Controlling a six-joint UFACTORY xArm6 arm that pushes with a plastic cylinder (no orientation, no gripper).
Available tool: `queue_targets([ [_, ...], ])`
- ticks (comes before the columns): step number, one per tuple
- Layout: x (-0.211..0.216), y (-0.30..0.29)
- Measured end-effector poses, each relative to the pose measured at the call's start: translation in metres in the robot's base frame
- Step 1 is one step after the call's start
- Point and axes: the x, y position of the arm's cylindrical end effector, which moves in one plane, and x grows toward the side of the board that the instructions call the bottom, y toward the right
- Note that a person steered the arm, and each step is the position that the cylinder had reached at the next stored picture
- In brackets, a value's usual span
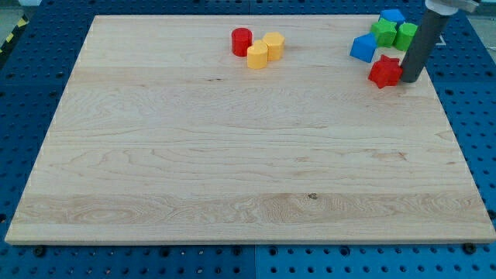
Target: Slide the red star along with blue triangle a bit up
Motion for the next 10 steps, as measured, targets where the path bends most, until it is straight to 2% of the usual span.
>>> queue_targets([
  [1,0.025,0.003],
  [4,0.028,-0.026],
  [10,-0.020,-0.026],
])
